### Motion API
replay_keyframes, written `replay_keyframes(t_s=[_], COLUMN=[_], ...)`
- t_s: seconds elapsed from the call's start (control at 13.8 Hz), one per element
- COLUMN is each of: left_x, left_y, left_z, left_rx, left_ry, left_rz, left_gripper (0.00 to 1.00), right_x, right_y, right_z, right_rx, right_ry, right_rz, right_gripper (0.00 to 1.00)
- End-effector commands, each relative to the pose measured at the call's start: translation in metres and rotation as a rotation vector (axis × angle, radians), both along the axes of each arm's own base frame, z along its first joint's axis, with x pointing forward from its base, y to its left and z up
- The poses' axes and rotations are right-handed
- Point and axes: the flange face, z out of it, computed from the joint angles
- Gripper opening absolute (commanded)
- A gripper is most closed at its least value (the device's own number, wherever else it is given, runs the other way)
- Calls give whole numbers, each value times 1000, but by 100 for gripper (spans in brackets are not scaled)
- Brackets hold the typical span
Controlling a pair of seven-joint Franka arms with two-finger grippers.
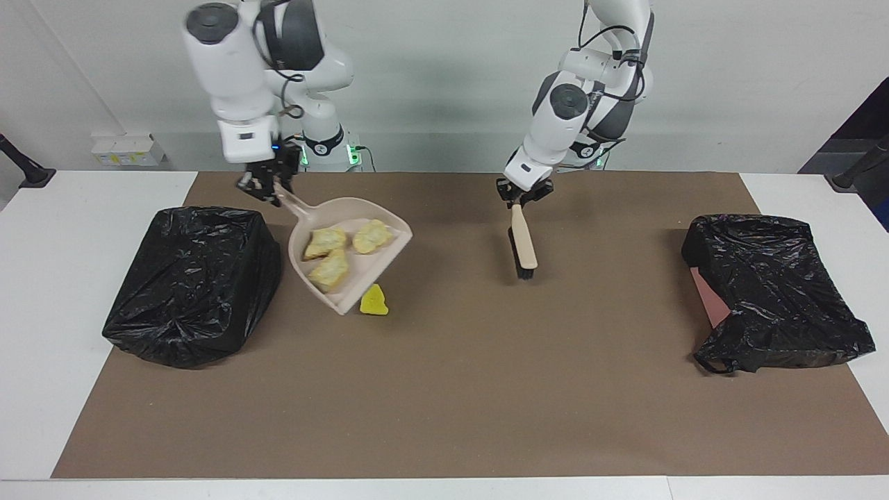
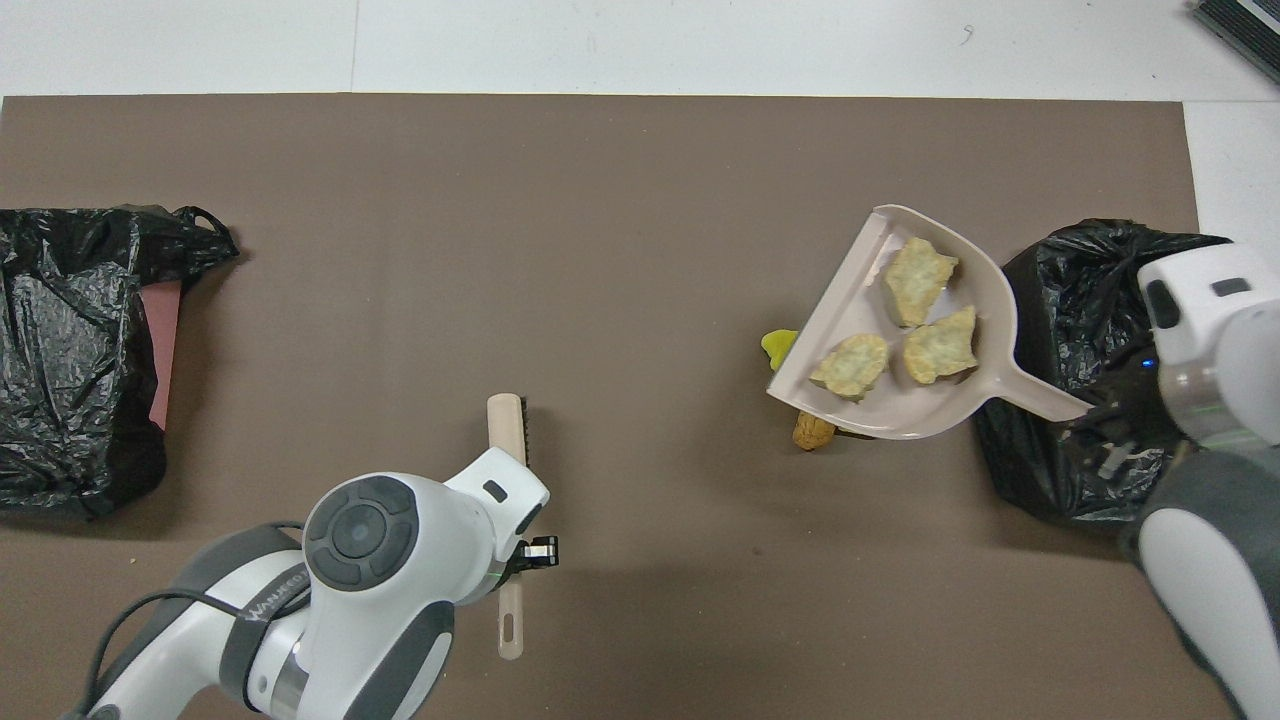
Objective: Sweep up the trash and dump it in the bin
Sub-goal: 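Carry the dustpan to the bag nearest the right gripper and tip it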
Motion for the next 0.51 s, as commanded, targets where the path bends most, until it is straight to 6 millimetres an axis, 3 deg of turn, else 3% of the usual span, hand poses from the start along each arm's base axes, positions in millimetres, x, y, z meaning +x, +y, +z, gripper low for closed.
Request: replay_keyframes(t_s=[0.0,0.29,0.43], left_x=[-39,-93,-103], left_y=[-21,-47,-53], left_z=[-6,-39,-39], left_rx=[16,18,24], left_ry=[-15,-46,-45], left_rz=[-4,-6,10], left_gripper=[0,0,0], right_x=[-4,-19,-27], right_y=[-71,-182,-209], right_z=[5,15,20], right_rx=[-64,-216,-298], right_ry=[13,0,35], right_rz=[15,123,172], right_gripper=[0,0,0])
